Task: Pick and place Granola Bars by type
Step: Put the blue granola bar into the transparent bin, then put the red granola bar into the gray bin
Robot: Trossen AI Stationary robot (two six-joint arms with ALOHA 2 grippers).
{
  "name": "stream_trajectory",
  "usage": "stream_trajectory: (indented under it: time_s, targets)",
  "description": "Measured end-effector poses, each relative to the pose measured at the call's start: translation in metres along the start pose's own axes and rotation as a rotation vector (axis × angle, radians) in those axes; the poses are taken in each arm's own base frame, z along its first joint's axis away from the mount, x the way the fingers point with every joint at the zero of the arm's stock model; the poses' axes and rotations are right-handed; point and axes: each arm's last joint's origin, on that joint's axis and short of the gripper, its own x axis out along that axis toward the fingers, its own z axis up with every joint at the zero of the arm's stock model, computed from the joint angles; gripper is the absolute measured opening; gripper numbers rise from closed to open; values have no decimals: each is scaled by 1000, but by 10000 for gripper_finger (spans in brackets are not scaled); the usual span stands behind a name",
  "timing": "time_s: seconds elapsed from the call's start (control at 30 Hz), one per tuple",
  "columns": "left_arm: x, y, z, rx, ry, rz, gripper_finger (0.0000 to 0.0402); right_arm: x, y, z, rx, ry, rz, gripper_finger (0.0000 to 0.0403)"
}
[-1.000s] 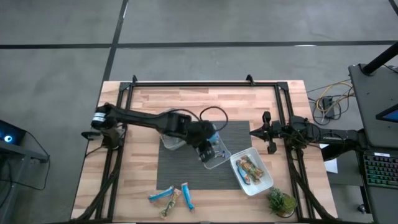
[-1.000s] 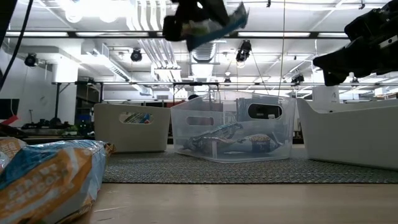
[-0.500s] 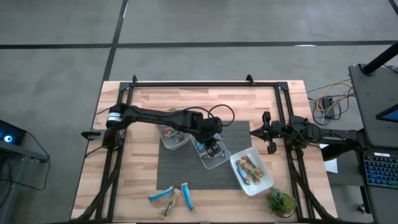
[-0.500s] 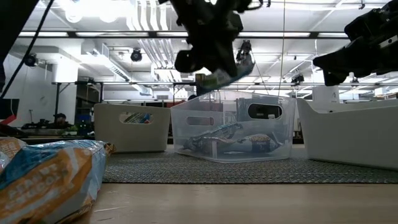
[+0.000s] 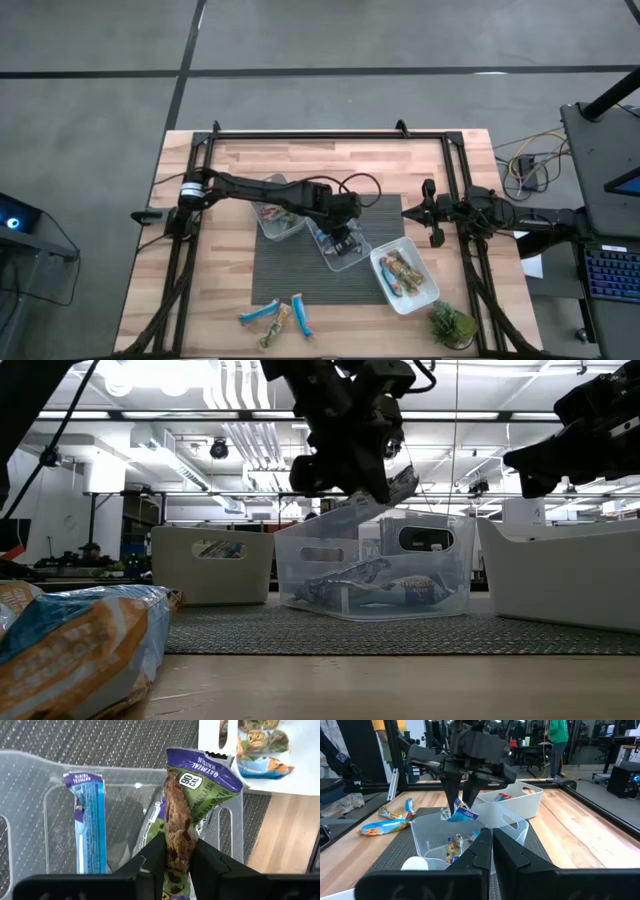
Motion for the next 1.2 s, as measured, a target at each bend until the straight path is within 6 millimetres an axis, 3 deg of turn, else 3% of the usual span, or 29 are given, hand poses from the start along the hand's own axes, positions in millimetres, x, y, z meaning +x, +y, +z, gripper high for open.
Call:
stream_trajectory:
  time_s: [0.23, 0.57, 0.97, 1.2]
  targets:
    - [0, 2, -3, -2, 48, -6, 68, 0, 0, 0, 0, 0, 0, 9]
    - [0, 2, -4, 3, 51, 7, 123, 0, 0, 0, 0, 0, 0, 8]
    - [-2, 2, -4, -11, 51, 4, 124, 0, 0, 0, 0, 0, 0, 9]
    - [-23, -16, -9, 39, 41, -69, 116, 0, 0, 0, 0, 0, 0, 8]
